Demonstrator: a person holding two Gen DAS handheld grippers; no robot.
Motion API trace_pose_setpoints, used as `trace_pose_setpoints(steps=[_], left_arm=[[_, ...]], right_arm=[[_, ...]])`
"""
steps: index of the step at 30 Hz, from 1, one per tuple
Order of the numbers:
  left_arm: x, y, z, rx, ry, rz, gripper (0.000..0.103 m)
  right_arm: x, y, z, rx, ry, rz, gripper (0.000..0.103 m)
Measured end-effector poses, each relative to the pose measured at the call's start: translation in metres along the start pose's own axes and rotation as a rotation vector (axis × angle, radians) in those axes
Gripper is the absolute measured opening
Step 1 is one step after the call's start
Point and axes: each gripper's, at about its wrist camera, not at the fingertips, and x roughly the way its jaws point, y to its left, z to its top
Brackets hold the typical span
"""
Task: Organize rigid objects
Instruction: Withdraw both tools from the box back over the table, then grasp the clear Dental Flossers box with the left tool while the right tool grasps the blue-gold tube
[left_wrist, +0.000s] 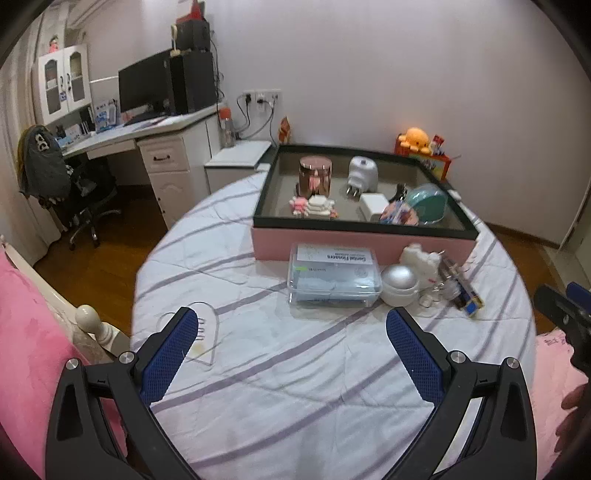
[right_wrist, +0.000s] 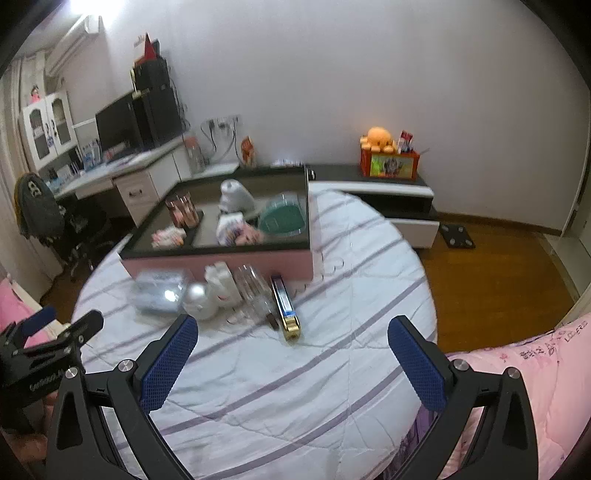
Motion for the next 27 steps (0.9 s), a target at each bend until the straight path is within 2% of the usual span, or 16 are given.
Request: trace_pose_setpoints(steps=[11, 16, 22, 25, 27], left_arm=[[0.079, -0.026, 0.002, 0.067, 0.107, -0.019, 0.103], [0.1, -0.032, 0.007, 0.054, 0.134, -0.044, 0.103], [0.12, -0.031, 0.015, 0.011, 0.169, -0.027, 0.103], [0.126, -0.027, 0.02, -0.011, 0.166, -0.02, 0.103], [0.129, -0.025, 0.021, -0.025, 0.167, -0.045, 0.098]], right_arm=[[0.072, -0.011, -0.01, -0.024, 0.138, -0.029, 0.103], [0.097, -0.009, -0.012, -0.077, 0.175, -0.036, 0.103], [0.118, -0.011, -0.009, -0.092, 0.198, -0.004, 0.088], [0.124, -0.01, -0.007, -0.114, 0.2, 0.006, 0.086], [0.124, -0.009, -0.007, -0.123, 0.195, 0.019, 0.079]])
